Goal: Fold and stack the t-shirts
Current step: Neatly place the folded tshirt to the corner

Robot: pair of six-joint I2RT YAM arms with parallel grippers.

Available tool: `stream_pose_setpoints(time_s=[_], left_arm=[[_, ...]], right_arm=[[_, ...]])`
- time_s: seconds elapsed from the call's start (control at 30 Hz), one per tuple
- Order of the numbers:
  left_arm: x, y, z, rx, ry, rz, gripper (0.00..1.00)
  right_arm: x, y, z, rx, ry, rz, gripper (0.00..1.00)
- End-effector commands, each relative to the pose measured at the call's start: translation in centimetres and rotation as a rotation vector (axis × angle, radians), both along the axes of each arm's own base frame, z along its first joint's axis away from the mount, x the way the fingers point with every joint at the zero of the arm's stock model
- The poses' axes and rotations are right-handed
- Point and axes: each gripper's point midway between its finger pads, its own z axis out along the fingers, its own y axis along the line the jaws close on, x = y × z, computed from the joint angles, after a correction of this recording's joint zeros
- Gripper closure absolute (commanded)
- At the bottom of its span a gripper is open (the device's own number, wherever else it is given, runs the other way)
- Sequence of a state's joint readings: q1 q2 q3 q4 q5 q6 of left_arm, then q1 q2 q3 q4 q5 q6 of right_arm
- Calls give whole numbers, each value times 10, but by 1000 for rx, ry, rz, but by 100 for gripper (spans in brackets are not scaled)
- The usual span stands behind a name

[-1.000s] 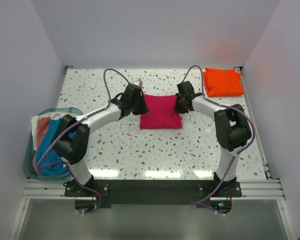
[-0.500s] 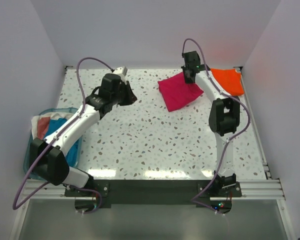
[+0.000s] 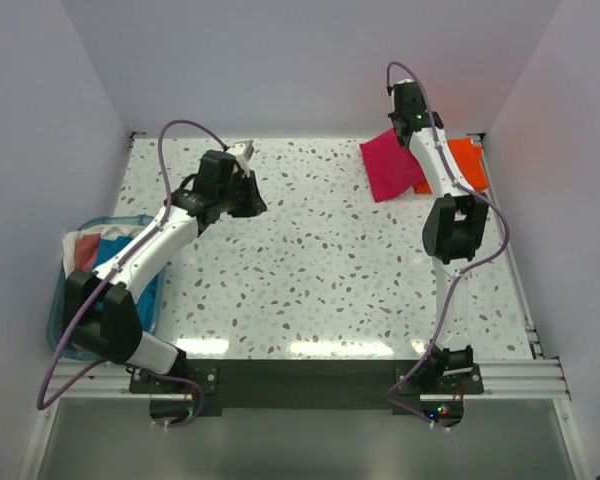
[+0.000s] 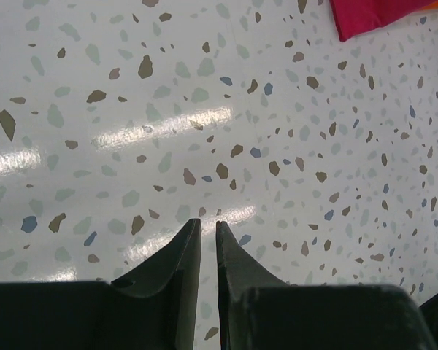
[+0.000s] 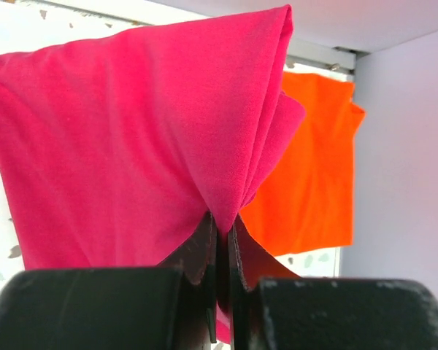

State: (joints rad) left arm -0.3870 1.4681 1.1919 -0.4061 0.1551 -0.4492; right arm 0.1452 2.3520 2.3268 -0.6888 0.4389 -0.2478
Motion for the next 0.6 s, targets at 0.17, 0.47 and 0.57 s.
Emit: stream_pose_setpoints(time_s=[0.17,0.47,0.57], left_arm=[[4,1,-10,1,5,-52,81],[3,-1,-21,-15,36,-68,82],[3,-1,-22,-17,38,-68,82]], right_arm=[[11,-28,70,-108,-131,-16,100],[9,-41,87,-122,-158,-21,100],[7,-45,94,-119,-171,-27,100]])
